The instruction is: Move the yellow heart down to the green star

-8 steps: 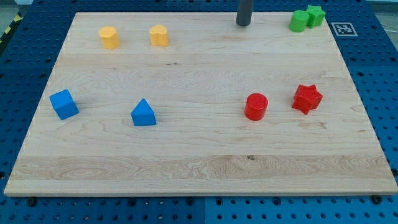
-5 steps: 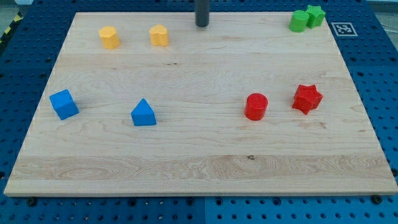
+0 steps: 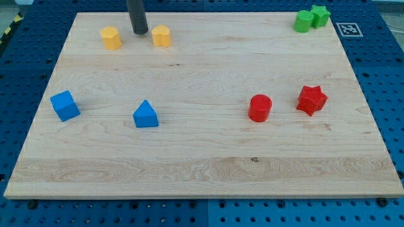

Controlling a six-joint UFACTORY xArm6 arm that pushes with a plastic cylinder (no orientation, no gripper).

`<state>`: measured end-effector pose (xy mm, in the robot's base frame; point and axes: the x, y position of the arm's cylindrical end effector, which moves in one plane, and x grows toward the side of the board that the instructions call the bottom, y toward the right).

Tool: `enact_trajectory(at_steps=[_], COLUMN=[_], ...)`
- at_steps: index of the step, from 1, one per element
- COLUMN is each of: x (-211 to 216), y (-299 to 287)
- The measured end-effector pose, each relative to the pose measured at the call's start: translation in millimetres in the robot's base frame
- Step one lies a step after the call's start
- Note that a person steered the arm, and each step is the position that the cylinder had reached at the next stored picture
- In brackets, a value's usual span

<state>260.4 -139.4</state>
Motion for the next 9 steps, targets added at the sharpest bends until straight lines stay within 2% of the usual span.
enact_trajectory(at_steps=[3,4,5,9], x=[9,10,20,29], y=[44,16,13,109])
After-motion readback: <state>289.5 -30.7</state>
